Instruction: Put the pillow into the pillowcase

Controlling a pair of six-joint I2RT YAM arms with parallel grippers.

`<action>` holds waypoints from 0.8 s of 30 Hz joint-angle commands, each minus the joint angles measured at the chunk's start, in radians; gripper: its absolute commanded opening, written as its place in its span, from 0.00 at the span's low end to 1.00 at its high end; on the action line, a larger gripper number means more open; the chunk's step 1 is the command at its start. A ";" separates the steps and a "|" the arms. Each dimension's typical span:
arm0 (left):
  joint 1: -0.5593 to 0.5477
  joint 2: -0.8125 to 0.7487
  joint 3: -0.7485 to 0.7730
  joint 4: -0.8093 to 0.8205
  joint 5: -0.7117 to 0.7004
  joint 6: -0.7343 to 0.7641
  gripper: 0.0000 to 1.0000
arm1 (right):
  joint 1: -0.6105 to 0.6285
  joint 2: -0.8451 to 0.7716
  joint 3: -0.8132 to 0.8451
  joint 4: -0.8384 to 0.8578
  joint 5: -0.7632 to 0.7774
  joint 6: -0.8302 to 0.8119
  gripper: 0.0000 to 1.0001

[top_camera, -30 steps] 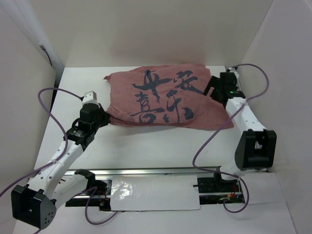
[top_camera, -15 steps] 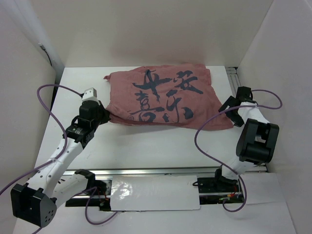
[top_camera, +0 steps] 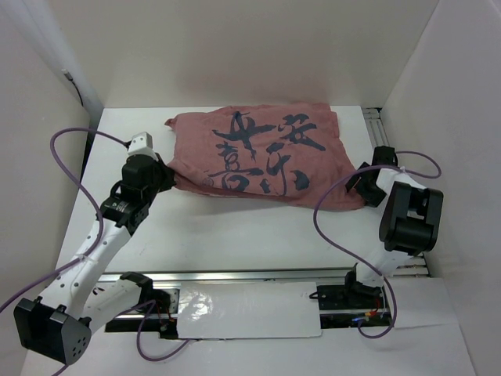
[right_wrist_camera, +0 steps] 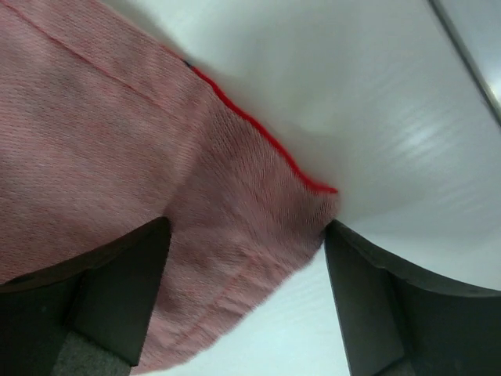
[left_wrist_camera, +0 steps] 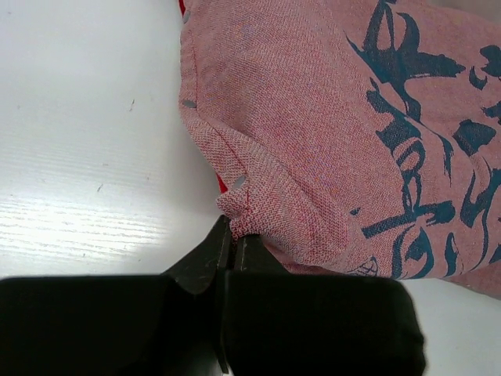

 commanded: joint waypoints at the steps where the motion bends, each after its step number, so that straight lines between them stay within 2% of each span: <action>1: 0.008 -0.011 0.061 0.089 -0.021 0.023 0.00 | 0.029 0.024 -0.036 0.100 -0.072 0.011 0.81; 3: 0.008 -0.011 0.061 0.101 -0.022 0.023 0.00 | 0.040 0.037 -0.045 0.146 -0.106 0.002 0.68; 4: 0.008 -0.011 0.061 0.101 -0.022 0.035 0.00 | 0.040 0.037 -0.045 0.162 -0.123 0.002 0.33; 5: 0.008 -0.001 0.075 0.111 -0.022 0.035 0.00 | 0.040 0.037 -0.045 0.178 -0.135 0.002 0.05; 6: 0.008 -0.001 0.095 0.112 -0.022 0.045 0.00 | 0.040 0.020 -0.045 0.204 -0.147 0.002 0.00; 8: 0.017 0.011 0.136 0.099 -0.041 0.057 0.00 | 0.040 -0.018 -0.012 0.214 -0.138 0.002 0.00; 12: 0.018 0.077 0.303 0.081 -0.067 0.133 0.00 | 0.040 -0.214 0.111 0.226 -0.046 0.025 0.00; 16: 0.037 0.164 0.559 0.020 -0.109 0.187 0.00 | 0.040 -0.343 0.267 0.208 0.144 0.045 0.00; 22: 0.059 0.227 0.817 -0.056 -0.132 0.290 0.00 | -0.032 -0.359 0.603 0.088 0.233 -0.002 0.00; 24: 0.059 0.227 0.916 -0.072 -0.175 0.319 0.00 | -0.061 -0.344 0.753 0.024 0.317 -0.021 0.00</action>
